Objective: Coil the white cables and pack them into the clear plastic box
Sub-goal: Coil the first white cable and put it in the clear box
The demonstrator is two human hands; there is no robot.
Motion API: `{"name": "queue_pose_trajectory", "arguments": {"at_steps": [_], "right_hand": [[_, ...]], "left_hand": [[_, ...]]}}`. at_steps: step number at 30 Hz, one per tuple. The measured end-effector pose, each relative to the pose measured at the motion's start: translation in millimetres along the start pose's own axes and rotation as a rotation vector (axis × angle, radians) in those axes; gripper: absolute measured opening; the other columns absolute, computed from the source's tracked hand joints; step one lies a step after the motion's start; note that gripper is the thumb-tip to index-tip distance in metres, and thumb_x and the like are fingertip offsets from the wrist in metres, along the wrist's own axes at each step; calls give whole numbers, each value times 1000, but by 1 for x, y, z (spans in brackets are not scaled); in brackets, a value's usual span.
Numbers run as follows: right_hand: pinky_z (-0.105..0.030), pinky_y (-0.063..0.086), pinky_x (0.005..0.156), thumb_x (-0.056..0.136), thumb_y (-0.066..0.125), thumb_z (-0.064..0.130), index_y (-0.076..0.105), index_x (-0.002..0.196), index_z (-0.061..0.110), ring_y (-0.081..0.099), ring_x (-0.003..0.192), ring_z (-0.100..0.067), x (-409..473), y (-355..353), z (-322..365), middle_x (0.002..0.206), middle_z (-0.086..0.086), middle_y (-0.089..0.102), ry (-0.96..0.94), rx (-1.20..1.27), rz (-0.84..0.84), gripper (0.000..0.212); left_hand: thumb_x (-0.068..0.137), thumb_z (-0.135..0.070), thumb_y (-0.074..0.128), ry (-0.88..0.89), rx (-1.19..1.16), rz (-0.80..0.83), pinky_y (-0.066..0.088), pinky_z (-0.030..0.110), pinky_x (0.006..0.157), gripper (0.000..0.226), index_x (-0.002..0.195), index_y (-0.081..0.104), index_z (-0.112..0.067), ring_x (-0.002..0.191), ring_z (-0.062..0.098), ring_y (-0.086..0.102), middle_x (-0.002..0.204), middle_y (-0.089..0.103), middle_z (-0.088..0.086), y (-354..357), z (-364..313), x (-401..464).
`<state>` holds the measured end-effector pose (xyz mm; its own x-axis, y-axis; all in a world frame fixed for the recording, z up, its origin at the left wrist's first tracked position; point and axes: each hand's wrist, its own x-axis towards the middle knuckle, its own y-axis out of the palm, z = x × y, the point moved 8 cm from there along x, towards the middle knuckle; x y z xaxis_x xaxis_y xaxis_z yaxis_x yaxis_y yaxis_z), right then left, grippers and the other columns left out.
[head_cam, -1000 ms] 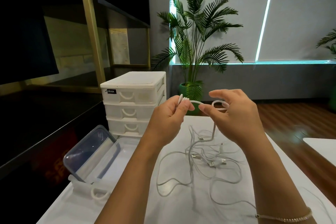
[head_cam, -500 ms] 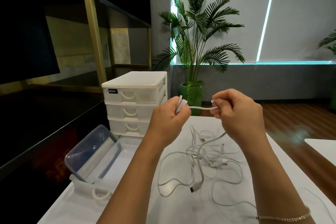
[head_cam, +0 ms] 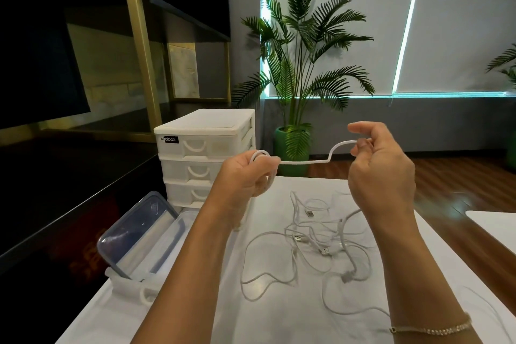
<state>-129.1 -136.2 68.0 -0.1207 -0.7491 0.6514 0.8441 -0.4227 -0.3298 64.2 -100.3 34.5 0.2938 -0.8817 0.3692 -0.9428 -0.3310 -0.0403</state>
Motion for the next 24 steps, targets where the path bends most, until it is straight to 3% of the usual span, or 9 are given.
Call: {"name": "queue_pose_trajectory", "arguments": {"at_steps": [2,6,11,15,19,24], "right_hand": [[-25,37,66,99,35,16,54,120,23,49,85,-15,-1,4,-1,105,-6,63,-4,-28,30,29],[-28,34,64,99,34,17,53,122,25,48,83,-17,-5,11,-1,103,-6,64,1,-65,105,30],[-29,33,64,100,33,19,50,125,28,44,81,-16,-9,19,1,108,-6,63,-6,-137,175,32],[-29,37,64,100,33,18,49,126,27,45,80,-16,-9,23,0,107,-7,64,-10,-161,177,32],[-29,37,65,99,34,16,50,125,24,45,81,-16,-7,19,-6,109,-7,64,21,-139,115,31],[-34,44,68,99,37,15,52,120,20,51,83,-21,-2,4,-14,104,-9,64,54,-75,-26,27]], "left_hand": [[86,-21,61,-26,-54,10,34,16,44,42,45,51,-23,36,11,39,38,37,-13,0,0,-1],[90,-16,53,-42,-230,23,27,14,35,60,32,39,-21,33,5,26,36,30,-8,-1,-1,0],[80,-22,55,-172,-614,50,16,12,33,49,34,36,-19,26,3,26,32,30,-7,1,6,0],[70,-28,55,-243,-721,181,10,11,34,43,32,37,-19,23,2,26,29,28,-9,13,5,-4],[76,-32,56,-256,-545,309,19,10,32,47,34,41,-20,27,1,27,32,29,-9,20,5,-12],[83,-33,63,-282,126,371,29,16,42,49,39,45,-22,37,5,27,39,32,-8,23,15,-17]]}}
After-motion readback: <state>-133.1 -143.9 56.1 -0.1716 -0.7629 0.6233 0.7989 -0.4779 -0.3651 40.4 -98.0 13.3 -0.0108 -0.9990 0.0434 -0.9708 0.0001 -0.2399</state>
